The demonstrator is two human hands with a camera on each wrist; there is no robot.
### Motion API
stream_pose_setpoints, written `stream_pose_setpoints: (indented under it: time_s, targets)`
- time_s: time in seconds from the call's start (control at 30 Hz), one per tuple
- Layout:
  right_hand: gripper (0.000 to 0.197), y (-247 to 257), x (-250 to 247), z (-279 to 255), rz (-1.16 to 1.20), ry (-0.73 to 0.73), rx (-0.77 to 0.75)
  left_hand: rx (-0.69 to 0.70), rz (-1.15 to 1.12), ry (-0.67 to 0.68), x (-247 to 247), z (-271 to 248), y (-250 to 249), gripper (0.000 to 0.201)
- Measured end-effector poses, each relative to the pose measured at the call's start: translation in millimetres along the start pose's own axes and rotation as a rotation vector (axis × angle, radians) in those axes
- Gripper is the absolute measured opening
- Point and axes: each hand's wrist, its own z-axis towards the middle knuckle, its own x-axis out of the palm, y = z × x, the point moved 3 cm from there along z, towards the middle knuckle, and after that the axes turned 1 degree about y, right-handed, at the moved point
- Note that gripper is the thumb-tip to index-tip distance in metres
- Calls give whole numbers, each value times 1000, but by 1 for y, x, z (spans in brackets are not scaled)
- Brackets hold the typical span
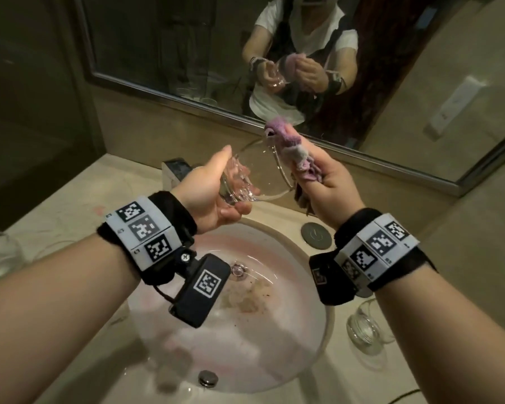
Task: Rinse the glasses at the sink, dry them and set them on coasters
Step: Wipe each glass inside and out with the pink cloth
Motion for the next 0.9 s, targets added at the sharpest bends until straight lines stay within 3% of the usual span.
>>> stream_pose_setpoints:
  time_s: [0.17,0.33,0.43,0.57,0.63,0.77,0.9]
  targets:
    - [41,4,-3,-15,98,16,155,22,-118,-43,-2,2,-5,47]
    - [31,2,2,-21,63,63,233,163,-25,-187,1,0,-8,40]
    - [16,5,4,-22,140,84,319,350,216,-284,0,-1,-13,34]
    - [21,6,10,-17,244,59,416,616,728,-344,-6,-1,-22,25]
    - [20,12,11,-13,310,22,436,640,918,-343,-9,-1,-25,27]
    - [19,15,12,0,206,-66,434,731,1113,-259,-7,-6,-19,40]
    - [22,17,16,8,233,-85,457,791,1032,-128,-7,-5,-12,38]
